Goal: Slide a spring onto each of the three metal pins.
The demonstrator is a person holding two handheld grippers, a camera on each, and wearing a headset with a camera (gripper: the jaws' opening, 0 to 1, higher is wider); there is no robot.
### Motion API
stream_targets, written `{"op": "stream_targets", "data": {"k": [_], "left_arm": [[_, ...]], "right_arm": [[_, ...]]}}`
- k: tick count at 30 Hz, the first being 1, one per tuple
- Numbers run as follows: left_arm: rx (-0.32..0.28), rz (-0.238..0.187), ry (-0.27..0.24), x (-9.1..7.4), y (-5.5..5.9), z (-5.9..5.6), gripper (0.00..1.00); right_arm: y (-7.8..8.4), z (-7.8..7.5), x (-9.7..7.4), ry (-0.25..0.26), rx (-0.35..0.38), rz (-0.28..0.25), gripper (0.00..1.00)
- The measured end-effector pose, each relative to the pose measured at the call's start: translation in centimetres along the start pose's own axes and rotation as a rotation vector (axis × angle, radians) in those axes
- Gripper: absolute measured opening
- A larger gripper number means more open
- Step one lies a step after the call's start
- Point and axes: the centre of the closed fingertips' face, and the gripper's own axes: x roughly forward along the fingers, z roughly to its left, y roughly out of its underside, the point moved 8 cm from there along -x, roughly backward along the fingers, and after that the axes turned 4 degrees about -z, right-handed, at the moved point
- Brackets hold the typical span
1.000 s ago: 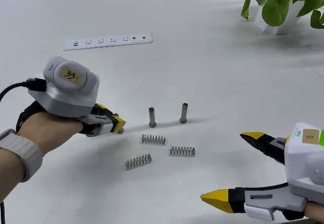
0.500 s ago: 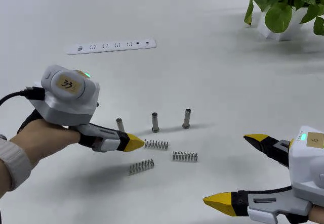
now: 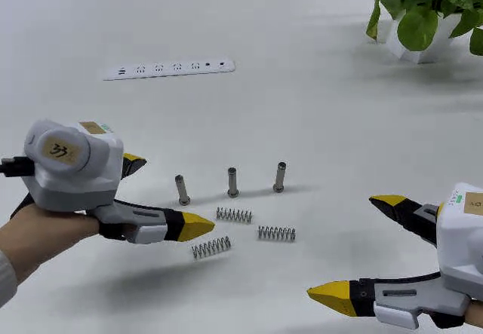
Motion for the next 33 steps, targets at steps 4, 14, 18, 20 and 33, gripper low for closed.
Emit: {"op": "stream_targets", "data": {"k": [4, 14, 18, 20, 33], "left_arm": [[-0.01, 0.002, 0.023, -0.4, 0.9, -0.3, 1.0], [-0.025, -0.011, 0.016, -1.8, 2.7, -1.9, 0.97], [-0.052, -0.032, -0.003, -2.4, 3.1, -2.2, 0.95], [-0.052, -0.04, -0.006, -2.7, 3.2, -2.6, 0.93], [0.074, 0.046, 0.036, -1.8, 4.6, -3.9, 0.75]], "right_arm": [[-0.1, -0.1, 0.1, -0.003, -0.007, 0.004, 0.98], [-0.1, -0.5, 0.1, -0.009, -0.028, 0.021, 0.98], [-0.1, -0.6, 0.2, -0.014, -0.033, 0.029, 0.98], [-0.1, -0.6, 0.4, -0.018, -0.04, 0.034, 0.98], [-0.4, -0.6, 0.6, -0.029, -0.059, 0.042, 0.98]]}}
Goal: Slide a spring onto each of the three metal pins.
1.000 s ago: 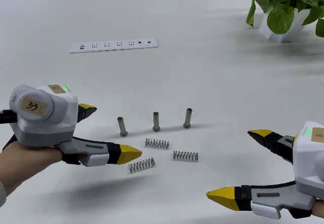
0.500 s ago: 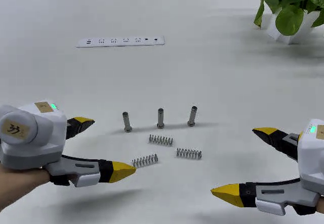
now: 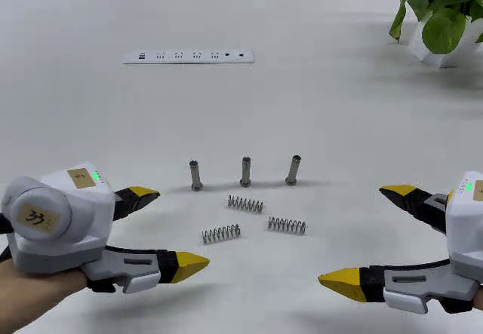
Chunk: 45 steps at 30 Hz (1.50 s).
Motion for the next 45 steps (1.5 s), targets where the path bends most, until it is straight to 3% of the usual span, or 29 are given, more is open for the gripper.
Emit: {"op": "stream_targets", "data": {"k": [12, 21, 24, 27, 32, 34, 45], "left_arm": [[0.081, 0.099, 0.1, 1.8, -1.5, 0.1, 0.52], [0.142, 0.227, 0.161, 3.0, -2.1, 0.4, 0.33], [0.138, 0.25, 0.183, 3.6, -2.4, 0.1, 0.26], [0.17, 0.31, 0.22, 4.0, -2.3, -0.4, 0.22], [0.197, 0.362, 0.225, 4.9, -2.1, -0.6, 0.19], [0.243, 0.381, 0.227, 5.1, -2.1, -0.7, 0.19], [0.284, 0.48, 0.204, 5.7, -2.6, -0.6, 0.14]], "right_arm": [[0.3, 0.2, -0.2, 0.002, 0.009, 0.005, 0.98], [0.3, 0.3, -0.2, 0.0, 0.012, -0.001, 0.98], [0.3, 0.4, -0.2, 0.001, 0.013, -0.004, 0.98], [0.4, 0.5, -0.3, 0.006, 0.016, -0.006, 0.98], [0.7, 0.6, -0.3, 0.001, 0.019, -0.004, 0.98], [0.8, 0.6, -0.3, -0.001, 0.018, -0.002, 0.98], [1.0, 0.5, -0.3, 0.005, 0.027, -0.01, 0.97]]}}
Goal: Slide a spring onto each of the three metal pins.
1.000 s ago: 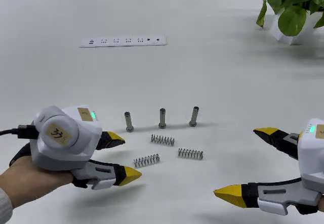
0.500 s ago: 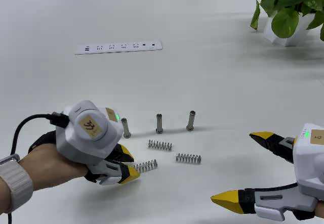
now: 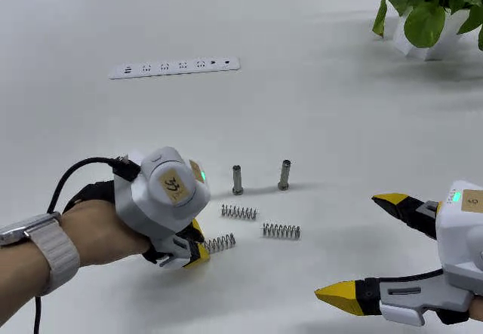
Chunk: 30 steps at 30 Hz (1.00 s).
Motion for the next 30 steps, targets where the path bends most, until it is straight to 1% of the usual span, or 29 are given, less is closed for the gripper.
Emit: {"op": "stream_targets", "data": {"k": [5, 8, 11, 13, 14, 15, 17, 19, 20, 21, 22, 23, 24, 25, 27, 29, 30], "left_arm": [[0.017, 0.038, -0.023, 0.1, -0.3, -0.1, 0.12], [0.022, 0.052, -0.037, 0.0, -0.4, -0.4, 0.12], [0.013, 0.06, -0.047, 0.0, -0.3, -0.3, 0.11], [-0.005, 0.053, -0.056, -0.1, -0.3, -0.4, 0.11], [-0.008, 0.042, -0.057, -0.1, -0.2, -0.4, 0.11], [-0.02, 0.021, -0.06, -0.2, 0.0, -0.4, 0.11], [-0.071, -0.025, -0.063, -0.2, 0.3, -0.4, 0.1], [-0.134, -0.072, -0.053, -0.3, 0.6, -0.4, 0.1], [-0.153, -0.105, -0.041, -0.3, 0.7, -0.5, 0.1], [-0.167, -0.127, -0.033, -0.3, 0.8, -0.6, 0.1], [-0.194, -0.141, -0.043, -0.3, 1.1, -0.5, 0.1], [-0.209, -0.161, -0.05, -0.4, 1.2, -0.5, 0.1], [-0.212, -0.182, -0.05, -0.4, 1.3, -0.6, 0.1], [-0.229, -0.215, -0.05, -0.6, 1.3, -0.8, 0.1], [-0.222, -0.259, -0.043, -0.8, 1.2, -1.1, 0.1], [-0.239, -0.283, -0.048, -1.2, 1.3, -1.4, 0.1], [-0.256, -0.315, -0.041, -1.3, 1.1, -1.6, 0.1]], "right_arm": [[0.1, -0.1, -0.1, 0.007, 0.004, -0.004, 0.97], [0.1, 0.0, -0.1, 0.008, 0.004, -0.005, 0.97], [0.1, 0.1, 0.0, 0.007, 0.006, -0.007, 0.97], [0.0, 0.2, 0.0, 0.006, 0.005, -0.007, 0.97], [0.0, 0.2, 0.0, 0.005, 0.004, -0.009, 0.97], [0.0, 0.2, 0.0, 0.004, 0.004, -0.009, 0.97], [-0.1, 0.2, 0.1, 0.002, 0.003, -0.009, 0.97], [-0.2, 0.2, 0.1, 0.002, 0.002, -0.009, 0.97], [-0.3, 0.2, 0.1, 0.0, 0.004, -0.011, 0.97], [-0.4, 0.1, 0.1, -0.001, 0.004, -0.011, 0.97], [-0.4, 0.1, 0.1, -0.003, 0.004, -0.012, 0.97], [-0.5, 0.2, 0.2, -0.008, 0.0, -0.011, 0.97], [-0.6, 0.1, 0.2, -0.01, -0.004, -0.009, 0.96], [-0.7, 0.1, 0.2, -0.013, -0.009, -0.008, 0.96], [-0.9, 0.1, 0.3, -0.018, -0.011, -0.01, 0.96], [-1.1, 0.0, 0.4, -0.02, -0.008, -0.014, 0.96], [-1.3, 0.0, 0.4, -0.023, -0.002, -0.018, 0.96]]}}
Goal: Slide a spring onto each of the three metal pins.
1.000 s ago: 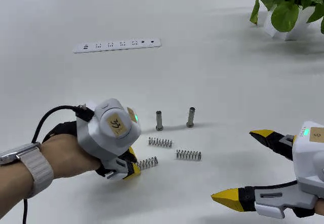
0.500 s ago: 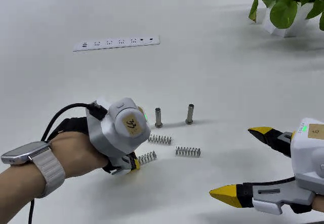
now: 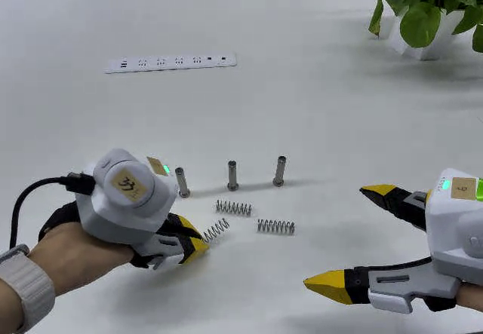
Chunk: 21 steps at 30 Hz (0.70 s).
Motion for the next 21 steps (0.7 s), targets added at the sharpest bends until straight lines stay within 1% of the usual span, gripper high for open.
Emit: {"op": "stream_targets", "data": {"k": [2, 3, 7, 8, 10, 12, 13, 16, 18, 21], "left_arm": [[-0.008, -0.049, 0.03, -0.2, -0.2, -0.3, 0.1], [-0.005, -0.077, 0.037, -0.4, -0.4, -0.6, 0.1], [0.042, -0.13, 0.061, -0.9, -0.7, -1.4, 0.1], [0.04, -0.141, 0.074, -1.0, -0.6, -1.5, 0.1], [0.059, -0.165, 0.092, -1.1, -0.8, -1.9, 0.1], [0.078, -0.168, 0.099, -1.2, -1.1, -2.3, 0.1], [0.093, -0.175, 0.109, -1.2, -1.0, -2.3, 0.1], [0.109, -0.182, 0.127, -1.3, -1.1, -2.2, 0.1], [0.122, -0.186, 0.134, -1.4, -1.3, -2.3, 0.1], [0.14, -0.19, 0.141, -1.4, -1.3, -2.3, 0.1]], "right_arm": [[-0.3, 0.1, 0.1, -0.008, 0.007, -0.01, 0.95], [-0.5, 0.1, 0.2, -0.015, 0.011, -0.016, 0.95], [-1.3, 0.4, 0.6, -0.052, 0.021, -0.033, 0.93], [-1.6, 0.5, 0.8, -0.063, 0.029, -0.043, 0.92], [-2.0, 0.6, 1.0, -0.093, 0.041, -0.056, 0.9], [-2.4, 0.8, 1.3, -0.119, 0.05, -0.066, 0.87], [-2.6, 1.0, 1.4, -0.142, 0.061, -0.07, 0.85], [-3.3, 1.5, 1.8, -0.194, 0.058, -0.077, 0.79], [-3.7, 1.9, 2.1, -0.227, 0.045, -0.067, 0.76], [-4.0, 2.3, 2.5, -0.266, 0.023, -0.052, 0.7]]}}
